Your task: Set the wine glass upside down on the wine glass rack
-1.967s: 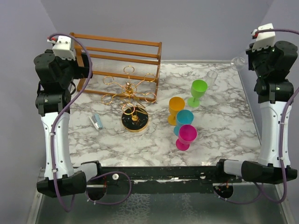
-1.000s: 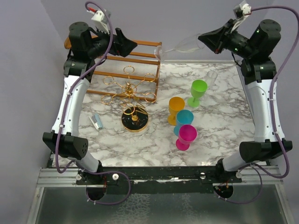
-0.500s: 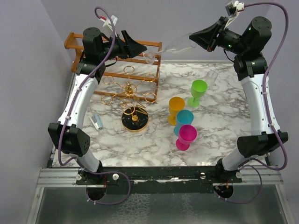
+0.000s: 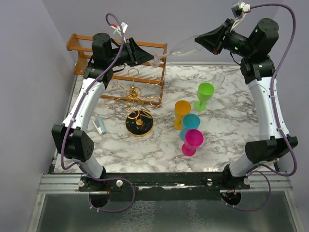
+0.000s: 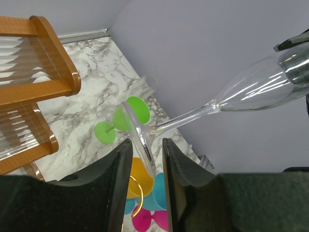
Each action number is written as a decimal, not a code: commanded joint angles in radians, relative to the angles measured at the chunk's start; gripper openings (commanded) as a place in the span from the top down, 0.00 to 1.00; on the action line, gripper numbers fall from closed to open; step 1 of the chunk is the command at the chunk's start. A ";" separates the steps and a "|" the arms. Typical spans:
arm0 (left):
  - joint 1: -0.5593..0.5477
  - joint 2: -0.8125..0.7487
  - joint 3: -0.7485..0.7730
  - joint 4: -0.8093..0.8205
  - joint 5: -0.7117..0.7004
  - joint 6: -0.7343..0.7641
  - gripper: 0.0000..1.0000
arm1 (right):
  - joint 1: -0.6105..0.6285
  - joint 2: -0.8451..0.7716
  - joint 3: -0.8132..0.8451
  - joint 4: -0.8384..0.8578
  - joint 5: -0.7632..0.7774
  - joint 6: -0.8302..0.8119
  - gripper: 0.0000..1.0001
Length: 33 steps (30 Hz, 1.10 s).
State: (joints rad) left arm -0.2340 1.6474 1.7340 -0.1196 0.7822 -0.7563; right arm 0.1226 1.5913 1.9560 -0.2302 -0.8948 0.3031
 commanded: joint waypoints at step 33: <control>0.278 -0.183 0.063 -0.057 -0.159 0.132 1.00 | -0.004 -0.217 -0.044 -0.244 0.339 -0.407 0.01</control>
State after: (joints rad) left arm -0.0227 1.5265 1.7275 -0.1486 0.7094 -0.7036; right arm 0.1230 1.4052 1.9007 -0.3790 -0.6735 0.0338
